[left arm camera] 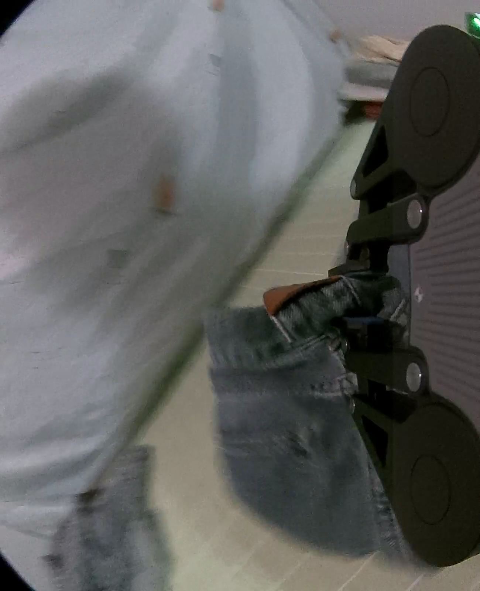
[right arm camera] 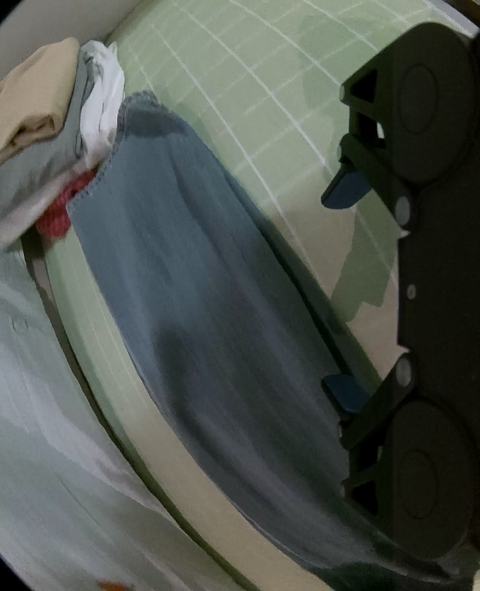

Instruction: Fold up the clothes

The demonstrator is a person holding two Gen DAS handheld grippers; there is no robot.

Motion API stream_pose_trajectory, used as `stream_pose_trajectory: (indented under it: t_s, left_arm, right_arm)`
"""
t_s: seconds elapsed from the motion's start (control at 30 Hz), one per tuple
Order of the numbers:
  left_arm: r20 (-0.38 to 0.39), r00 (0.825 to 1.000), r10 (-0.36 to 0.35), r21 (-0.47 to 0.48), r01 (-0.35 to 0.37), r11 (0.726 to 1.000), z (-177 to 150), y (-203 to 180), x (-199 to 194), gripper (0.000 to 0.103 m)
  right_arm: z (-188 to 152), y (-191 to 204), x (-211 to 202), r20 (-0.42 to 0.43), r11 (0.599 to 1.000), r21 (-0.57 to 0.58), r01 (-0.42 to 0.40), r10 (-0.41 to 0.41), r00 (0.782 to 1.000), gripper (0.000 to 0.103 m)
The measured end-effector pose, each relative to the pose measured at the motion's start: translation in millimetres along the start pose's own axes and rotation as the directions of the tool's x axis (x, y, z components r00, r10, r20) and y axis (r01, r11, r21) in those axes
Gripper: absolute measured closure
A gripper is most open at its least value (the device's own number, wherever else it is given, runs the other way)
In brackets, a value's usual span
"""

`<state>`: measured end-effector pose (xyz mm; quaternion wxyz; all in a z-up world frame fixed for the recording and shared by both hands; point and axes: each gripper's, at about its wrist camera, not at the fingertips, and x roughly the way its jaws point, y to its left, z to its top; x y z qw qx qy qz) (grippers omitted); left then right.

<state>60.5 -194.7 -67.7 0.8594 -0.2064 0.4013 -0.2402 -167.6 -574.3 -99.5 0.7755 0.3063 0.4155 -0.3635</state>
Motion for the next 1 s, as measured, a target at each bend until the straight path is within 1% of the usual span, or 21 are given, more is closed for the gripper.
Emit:
stream_pose_trajectory:
  t_s: [0.03,0.1,0.13,0.23,0.3,0.33,0.37,0.4,0.47,0.53,0.57,0.6,0.63,0.67,0.7,0.73,0.8,0.87,0.93,1.0]
  left_arm:
    - [-0.041,0.999,0.013,-0.002,-0.013,1.0,-10.4,-2.3,16.0,0.084]
    - [-0.094,0.993,0.065,0.003,-0.065,0.998,-22.3,-4.2,32.7,0.084]
    - [-0.09,0.993,0.072,-0.009,-0.073,0.997,-23.8,-4.6,32.5,0.084]
    - [-0.027,0.998,0.062,0.013,-0.062,0.998,-13.5,-20.0,15.7,0.084]
    - [0.001,0.998,0.058,0.089,-0.058,0.994,-11.3,-37.3,5.7,0.084]
    - [-0.009,0.998,0.061,0.113,-0.06,0.992,-12.2,-41.4,6.8,0.084]
    - [-0.035,0.997,0.064,0.118,-0.059,0.991,-14.6,-38.5,12.2,0.084]
    - [-0.09,0.993,0.072,0.1,-0.063,0.993,-21.1,-34.4,21.4,0.084]
    - [-0.194,0.977,0.092,0.055,-0.083,0.995,-35.7,-23.2,39.3,0.083]
    - [-0.215,0.973,0.088,0.034,-0.083,0.996,-39.8,-18.6,43.8,0.083]
    - [-0.22,0.971,0.095,0.055,-0.085,0.995,-36.5,-22.5,43.3,0.081]
    - [-0.224,0.969,0.103,0.076,-0.088,0.993,-33.0,-26.5,42.7,0.077]
    - [-0.243,0.967,0.081,0.073,-0.065,0.995,-29.7,-29.0,43.0,0.071]
    - [-0.261,0.963,0.059,0.07,-0.042,0.997,-26.3,-31.5,43.3,0.058]
    - [-0.28,0.959,0.036,0.066,-0.018,0.998,-23.0,-34.0,43.6,0.05]
    - [-0.284,0.959,0.009,0.065,0.01,0.998,-23.7,-37.8,41.4,0.049]
    - [-0.283,0.959,-0.017,0.097,0.046,0.994,-23.6,-43.7,37.7,0.047]
    - [-0.266,0.964,0.007,0.106,0.022,0.994,-23.4,-41.1,33.6,0.046]
    - [-0.233,0.972,0.028,0.06,-0.015,0.998,-14.7,-30.9,26.0,0.044]
    - [-0.194,0.979,0.053,0.025,-0.049,0.998,-6.9,-25.1,14.4,0.039]
  right_arm:
    - [4.6,-5.6,2.5,0.0,1.0,0.013,0.0,0.0,1.0,0.006]
    - [14.8,-15.2,8.5,-0.003,0.999,0.038,-0.001,0.001,1.0,0.006]
    - [19.9,-19.1,11.1,-0.006,0.999,0.045,-0.002,0.002,1.0,0.006]
    - [29.7,-24.4,12.9,-0.011,1.0,0.028,0.002,-0.002,1.0,0.006]
    - [32.6,-25.7,11.8,-0.01,1.0,0.01,0.0,0.0,1.0,0.006]
    - [32.5,-26.5,11.2,-0.008,1.0,0.002,-0.005,0.005,1.0,0.006]
    - [32.1,-27.9,12.0,-0.009,1.0,-0.002,-0.011,0.01,1.0,0.006]
    - [30.9,-29.1,14.0,-0.015,1.0,0.001,-0.012,0.012,1.0,0.006]
    - [27.7,-31.0,18.7,-0.032,1.0,0.013,-0.009,0.01,0.999,0.006]
    - [23.5,-31.7,22.2,-0.044,1.0,0.024,-0.007,0.008,0.999,0.006]
    - [22.0,-32.7,22.3,-0.044,1.0,0.03,-0.005,0.006,0.999,0.006]
    - [20.9,-34.2,21.6,-0.042,0.999,0.038,-0.003,0.005,0.999,0.006]
    - [19.8,-35.6,20.8,-0.04,0.999,0.046,-0.001,0.003,0.999,0.006]
    - [18.8,-37.0,20.1,-0.038,0.999,0.053,0.001,0.001,0.999,0.006]
    - [17.7,-38.4,19.3,-0.036,0.998,0.061,0.002,0.0,0.999,0.006]
    - [16.7,-39.8,19.1,-0.038,0.997,0.072,0.003,0.0,0.999,0.006]
    - [15.9,-40.9,19.9,-0.045,0.996,0.092,0.006,-0.001,0.999,0.006]
    - [16.6,-40.8,18.4,-0.039,0.996,0.094,0.009,-0.005,0.999,0.006]
    - [17.6,-39.9,15.3,-0.025,0.996,0.086,0.006,-0.004,1.0,0.006]
    - [21.0,-39.1,11.7,-0.003,0.997,0.073,0.01,-0.01,1.0,0.006]
